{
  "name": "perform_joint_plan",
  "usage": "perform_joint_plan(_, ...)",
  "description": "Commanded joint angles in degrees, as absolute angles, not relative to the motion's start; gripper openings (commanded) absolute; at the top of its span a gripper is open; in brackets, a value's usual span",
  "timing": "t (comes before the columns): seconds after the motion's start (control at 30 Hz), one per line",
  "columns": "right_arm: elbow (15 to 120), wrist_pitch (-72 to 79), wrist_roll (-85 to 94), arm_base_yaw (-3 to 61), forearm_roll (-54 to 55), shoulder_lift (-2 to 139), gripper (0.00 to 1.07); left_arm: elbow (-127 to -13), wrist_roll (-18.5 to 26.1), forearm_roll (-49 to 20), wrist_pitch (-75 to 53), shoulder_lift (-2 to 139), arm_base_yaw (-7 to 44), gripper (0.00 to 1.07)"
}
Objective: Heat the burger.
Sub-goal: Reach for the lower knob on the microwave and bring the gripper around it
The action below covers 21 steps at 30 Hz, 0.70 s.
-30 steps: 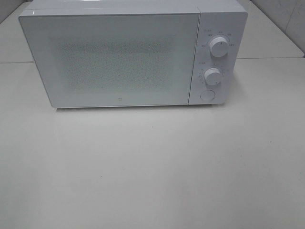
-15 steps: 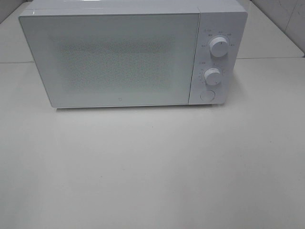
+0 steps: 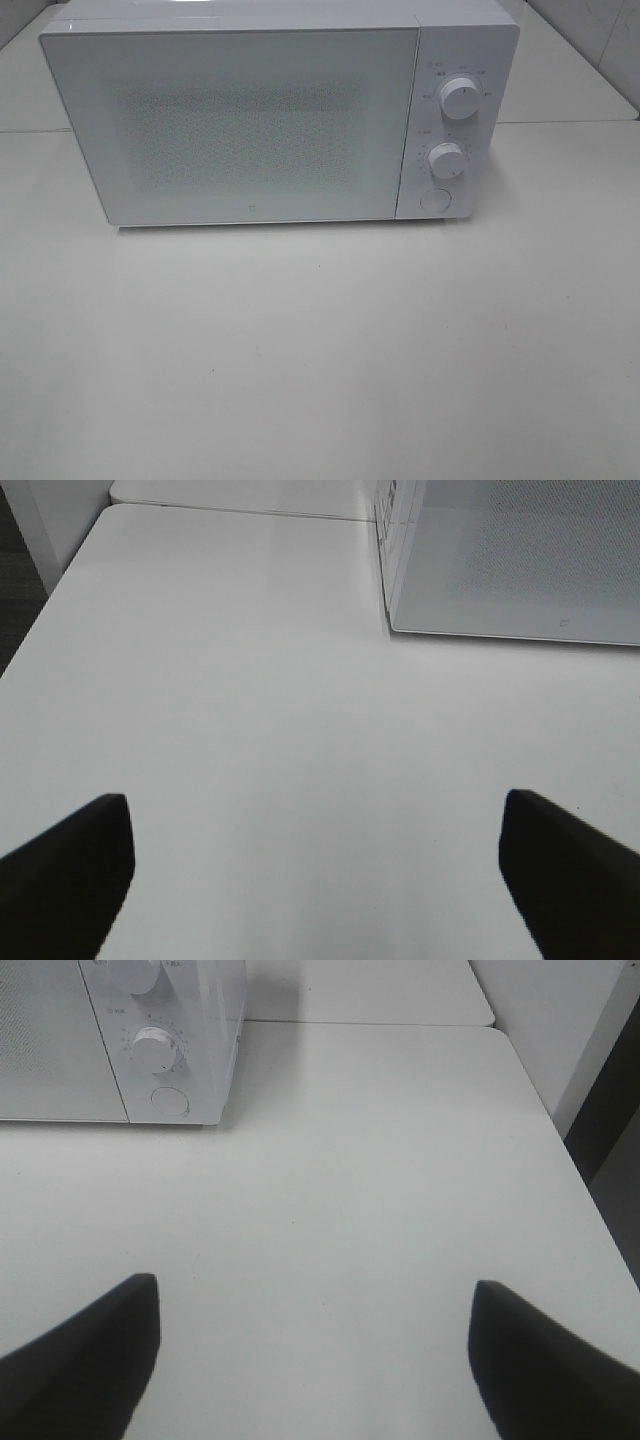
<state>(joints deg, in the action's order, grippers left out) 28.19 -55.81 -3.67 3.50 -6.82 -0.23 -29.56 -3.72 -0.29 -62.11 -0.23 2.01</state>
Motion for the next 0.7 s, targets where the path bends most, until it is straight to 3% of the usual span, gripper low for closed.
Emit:
perform_joint_plan(0.03,28.59,-54.77,-3.04,3.27,-7.05,-2.12,0.77,-29.56,-3.61,-0.86,-61.13,-0.92,1.83,0.91)
perform_joint_plan(0.33,31.23,-51.39,-3.04,3.27,-7.96,4.98,0.77,-29.56,-3.61,-0.86,-61.13,-0.92,1.83,0.91)
perform_joint_plan(0.7,31.23,-35.01,-2.92,3.27,-8.37,18.62,0.77,-29.56,-3.61,-0.86,-61.13,-0.92,1.83,0.91)
